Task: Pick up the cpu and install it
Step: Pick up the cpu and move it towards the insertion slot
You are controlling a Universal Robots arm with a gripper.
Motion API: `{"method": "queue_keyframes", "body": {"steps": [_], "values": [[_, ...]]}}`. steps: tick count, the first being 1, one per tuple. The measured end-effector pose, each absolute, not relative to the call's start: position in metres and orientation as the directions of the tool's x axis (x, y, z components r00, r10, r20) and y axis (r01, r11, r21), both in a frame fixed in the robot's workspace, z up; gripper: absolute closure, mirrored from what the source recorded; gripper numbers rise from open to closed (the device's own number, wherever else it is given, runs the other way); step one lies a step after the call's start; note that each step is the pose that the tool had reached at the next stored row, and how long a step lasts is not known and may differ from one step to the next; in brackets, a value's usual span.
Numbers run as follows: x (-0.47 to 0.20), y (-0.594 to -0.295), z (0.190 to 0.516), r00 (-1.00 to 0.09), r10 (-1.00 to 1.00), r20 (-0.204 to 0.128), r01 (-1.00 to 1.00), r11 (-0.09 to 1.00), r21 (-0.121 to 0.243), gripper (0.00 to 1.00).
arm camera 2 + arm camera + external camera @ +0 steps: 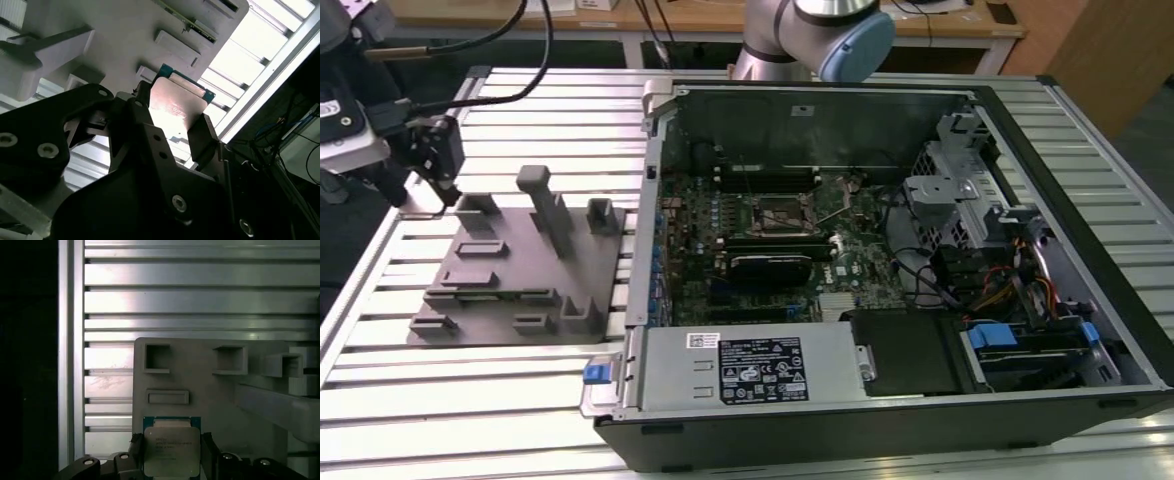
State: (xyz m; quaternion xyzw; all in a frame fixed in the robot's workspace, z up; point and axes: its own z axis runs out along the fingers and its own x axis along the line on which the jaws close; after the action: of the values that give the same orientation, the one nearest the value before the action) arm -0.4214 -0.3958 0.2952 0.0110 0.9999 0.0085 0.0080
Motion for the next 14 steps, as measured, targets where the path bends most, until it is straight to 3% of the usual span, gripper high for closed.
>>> {"method": "queue_keyframes", "body": {"steps": [14], "values": [[-0.421, -0.396, 0.334, -1.0, 0.022, -0.02, 0.022, 1.0, 0.017, 0.46]]}}
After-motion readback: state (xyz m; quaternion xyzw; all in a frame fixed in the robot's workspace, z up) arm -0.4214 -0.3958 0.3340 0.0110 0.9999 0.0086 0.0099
